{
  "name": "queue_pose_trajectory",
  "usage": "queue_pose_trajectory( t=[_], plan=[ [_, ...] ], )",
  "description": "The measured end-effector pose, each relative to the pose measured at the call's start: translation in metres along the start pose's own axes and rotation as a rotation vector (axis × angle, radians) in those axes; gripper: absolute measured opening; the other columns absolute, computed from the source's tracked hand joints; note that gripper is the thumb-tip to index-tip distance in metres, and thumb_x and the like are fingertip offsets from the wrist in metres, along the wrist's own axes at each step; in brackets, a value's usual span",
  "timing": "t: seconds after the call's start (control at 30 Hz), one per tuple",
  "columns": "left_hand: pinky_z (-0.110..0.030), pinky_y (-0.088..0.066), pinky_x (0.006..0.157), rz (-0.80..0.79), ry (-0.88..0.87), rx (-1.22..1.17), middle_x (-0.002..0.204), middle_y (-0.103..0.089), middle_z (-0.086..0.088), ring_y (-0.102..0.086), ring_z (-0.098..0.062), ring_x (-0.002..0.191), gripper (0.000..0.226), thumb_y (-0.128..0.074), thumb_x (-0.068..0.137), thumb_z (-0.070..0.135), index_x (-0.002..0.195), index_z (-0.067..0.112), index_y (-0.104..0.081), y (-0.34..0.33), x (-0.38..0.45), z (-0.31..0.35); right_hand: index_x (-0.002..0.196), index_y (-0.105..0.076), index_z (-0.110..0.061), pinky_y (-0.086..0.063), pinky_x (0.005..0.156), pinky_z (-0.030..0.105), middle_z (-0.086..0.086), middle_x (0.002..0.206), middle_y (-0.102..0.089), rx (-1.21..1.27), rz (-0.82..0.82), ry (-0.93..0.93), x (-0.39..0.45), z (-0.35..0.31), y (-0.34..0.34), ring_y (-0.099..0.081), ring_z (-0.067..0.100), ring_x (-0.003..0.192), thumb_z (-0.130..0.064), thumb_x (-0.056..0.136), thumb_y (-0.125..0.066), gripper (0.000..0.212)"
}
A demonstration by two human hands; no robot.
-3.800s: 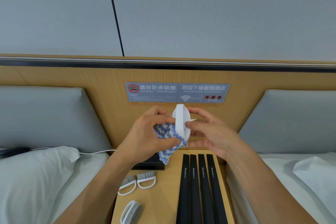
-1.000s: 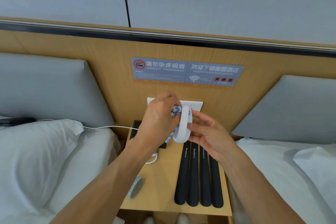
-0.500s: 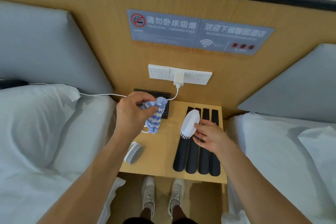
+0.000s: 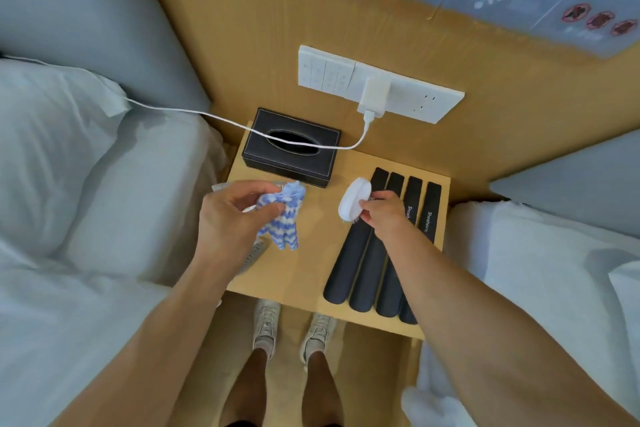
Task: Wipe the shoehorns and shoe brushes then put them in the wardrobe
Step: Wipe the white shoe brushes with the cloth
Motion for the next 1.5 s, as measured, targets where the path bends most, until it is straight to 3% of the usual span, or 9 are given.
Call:
queue_pose_trajectory(
  t=[0.2,0.53,0.73,0.9,1.0,1.1,1.2,1.37,1.5],
  plan=[
    [-0.045,-0.060,0.079,0.050,0.053,0.018,0.097,-0.075,0.008,-0.071,-0.010,0.094,0.018,-0.079,0.078,0.014,0.095,0.019,-0.075,0.007,0.005,-0.033,0.121,-0.062,-0.010,-0.055,0.097,0.048,0.016,0.130,-0.061,-0.212,0.053,0.091,0.059,-0.020,-0.020,-0.059,0.035,0.120,0.000,0.082,-0.076,0.043],
    [-0.050,-0.059,0.079,0.072,0.067,-0.019,0.101,-0.075,0.003,-0.071,-0.017,0.098,0.020,-0.079,0.077,0.020,0.096,0.020,-0.074,0.021,0.001,-0.057,0.135,-0.058,-0.014,-0.051,0.102,0.038,0.011,0.141,-0.054,-0.501,0.105,0.146,0.082,-0.021,-0.033,-0.055,0.030,0.127,0.003,0.090,-0.065,0.049],
    [-0.051,-0.058,0.081,0.082,0.092,-0.040,0.100,-0.075,0.004,-0.071,-0.018,0.097,0.019,-0.080,0.077,0.021,0.096,0.022,-0.074,0.027,0.003,-0.057,0.110,-0.065,-0.010,-0.043,0.068,0.021,0.013,0.121,-0.061,-0.559,0.245,0.504,0.019,-0.056,-0.026,-0.061,0.025,0.102,-0.003,0.084,-0.070,0.027],
    [-0.051,-0.058,0.081,0.105,0.116,-0.040,0.097,-0.076,0.007,-0.071,-0.016,0.096,0.016,-0.079,0.077,0.024,0.092,0.026,-0.074,0.035,0.003,-0.058,0.091,-0.072,-0.012,-0.053,0.073,0.029,0.004,0.098,-0.064,-0.826,-0.107,0.979,-0.050,-0.041,-0.088,-0.064,0.019,0.080,-0.002,0.087,-0.064,0.014],
    [-0.049,-0.059,0.081,0.112,0.108,-0.035,0.098,-0.075,0.006,-0.071,-0.015,0.095,0.017,-0.079,0.077,0.024,0.093,0.024,-0.074,0.043,0.000,-0.060,0.117,-0.071,-0.012,-0.052,0.091,0.033,0.003,0.124,-0.064,-1.013,-0.278,1.056,-0.062,-0.018,-0.131,-0.064,0.022,0.106,-0.002,0.089,-0.063,0.032],
    [-0.041,-0.061,0.076,0.131,0.110,-0.027,0.097,-0.075,0.008,-0.071,-0.012,0.094,0.014,-0.078,0.079,0.021,0.092,0.022,-0.073,0.053,-0.004,-0.066,0.143,-0.051,-0.016,-0.050,0.098,0.036,-0.001,0.149,-0.046,-1.177,-0.323,1.114,-0.064,-0.005,-0.170,-0.055,0.024,0.125,-0.002,0.089,-0.063,0.057],
    [-0.029,-0.061,0.069,0.162,0.117,-0.019,0.091,-0.075,0.012,-0.072,-0.008,0.089,0.013,-0.078,0.079,0.017,0.089,0.024,-0.073,0.063,-0.008,-0.072,0.150,-0.036,-0.018,-0.052,0.087,0.033,0.001,0.150,-0.042,-1.335,-0.228,1.139,-0.055,-0.002,-0.194,-0.059,0.026,0.114,-0.003,0.087,-0.066,0.071],
    [-0.032,-0.062,0.071,0.176,0.134,-0.043,0.088,-0.075,0.008,-0.072,-0.010,0.086,0.014,-0.077,0.080,0.012,0.089,0.023,-0.074,0.074,-0.013,-0.079,0.139,-0.045,-0.017,-0.037,0.070,0.027,0.008,0.128,-0.050,-1.368,-0.105,1.029,-0.039,-0.002,-0.200,-0.061,0.025,0.098,-0.004,0.087,-0.067,0.058],
    [-0.027,-0.061,0.068,0.162,0.129,-0.044,0.087,-0.075,0.010,-0.072,-0.008,0.085,0.014,-0.077,0.080,0.011,0.089,0.022,-0.073,0.076,-0.010,-0.079,0.132,-0.051,-0.012,-0.043,0.074,0.029,0.011,0.125,-0.056,-1.369,-0.044,0.961,-0.034,-0.008,-0.196,-0.063,0.027,0.101,-0.005,0.089,-0.067,0.047]
  ],
)
Point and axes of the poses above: each hand's wrist, its own x-axis towards the middle knuckle, its own y-axis out of the back of the hand, z = x × y, the point moved 9 cm from there along x, towards the middle knuckle
